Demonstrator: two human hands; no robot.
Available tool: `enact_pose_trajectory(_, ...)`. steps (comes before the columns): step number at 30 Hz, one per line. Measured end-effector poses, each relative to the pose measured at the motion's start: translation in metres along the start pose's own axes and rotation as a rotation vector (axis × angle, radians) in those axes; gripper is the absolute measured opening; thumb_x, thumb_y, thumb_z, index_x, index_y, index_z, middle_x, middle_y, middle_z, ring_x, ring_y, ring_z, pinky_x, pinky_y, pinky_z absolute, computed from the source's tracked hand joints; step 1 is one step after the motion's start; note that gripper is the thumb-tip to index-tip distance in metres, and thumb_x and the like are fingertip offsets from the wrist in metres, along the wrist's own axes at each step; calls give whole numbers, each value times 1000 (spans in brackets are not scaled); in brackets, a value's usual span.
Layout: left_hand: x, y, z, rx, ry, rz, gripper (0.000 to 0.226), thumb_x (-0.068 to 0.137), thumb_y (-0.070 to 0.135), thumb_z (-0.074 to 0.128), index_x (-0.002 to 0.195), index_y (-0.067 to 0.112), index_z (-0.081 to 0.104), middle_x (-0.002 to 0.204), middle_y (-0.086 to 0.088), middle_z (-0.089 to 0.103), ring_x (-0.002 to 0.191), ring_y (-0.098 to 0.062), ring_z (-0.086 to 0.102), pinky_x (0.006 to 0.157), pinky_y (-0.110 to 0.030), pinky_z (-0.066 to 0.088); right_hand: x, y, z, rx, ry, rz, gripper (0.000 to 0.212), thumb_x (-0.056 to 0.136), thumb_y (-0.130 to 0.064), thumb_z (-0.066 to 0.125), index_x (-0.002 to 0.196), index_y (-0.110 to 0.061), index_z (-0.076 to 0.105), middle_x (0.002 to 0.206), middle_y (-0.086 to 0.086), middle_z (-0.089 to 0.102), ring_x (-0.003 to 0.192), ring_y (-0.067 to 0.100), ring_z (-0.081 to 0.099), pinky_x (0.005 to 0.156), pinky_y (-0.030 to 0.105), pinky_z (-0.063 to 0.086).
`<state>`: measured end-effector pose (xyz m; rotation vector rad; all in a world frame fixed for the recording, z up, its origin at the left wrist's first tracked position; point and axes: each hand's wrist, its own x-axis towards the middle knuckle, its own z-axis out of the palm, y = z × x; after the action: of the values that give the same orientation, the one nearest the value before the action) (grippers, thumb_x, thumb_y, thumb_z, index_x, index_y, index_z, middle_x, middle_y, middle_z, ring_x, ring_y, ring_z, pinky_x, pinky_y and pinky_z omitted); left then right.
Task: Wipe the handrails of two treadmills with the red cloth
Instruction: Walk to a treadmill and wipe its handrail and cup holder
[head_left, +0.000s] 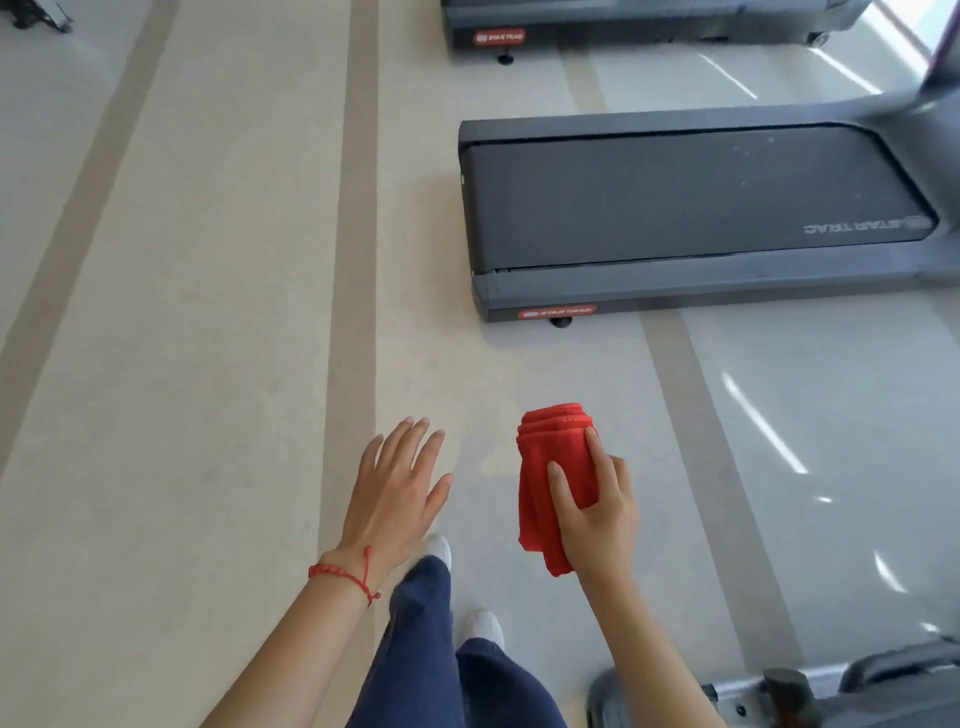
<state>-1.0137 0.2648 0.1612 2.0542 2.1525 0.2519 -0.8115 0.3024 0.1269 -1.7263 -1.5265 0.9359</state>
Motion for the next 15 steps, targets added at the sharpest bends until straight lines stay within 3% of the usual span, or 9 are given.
enact_pose_trajectory(6,92,-5,-2,-1,-25,123,44,77,16,72,116,0,60,121,-21,60,115,-37,54,91,-54,47,62,-16,6,-19,85,41,54,87,-38,57,136,-30,38,106,-8,47,89,7,51,72,12,39)
enact_pose_trajectory(9,140,-5,-6,19,-33,225,44,76,19,73,115,1,61,120,-19,61,113,-36,56,90,-53,47,95,-29,8,-32,155,69,54,86,-38,58,136,-30,38,105,-10,47,86,0,49,64,1,35)
enact_pose_trajectory(15,220,8,-11,17,-52,372,44,77,22,72,114,2,62,119,-19,62,112,-35,57,89,-54,47,150,-47,4,-28,283,121,55,86,-36,58,136,-24,39,108,-8,46,90,11,50,67,5,32)
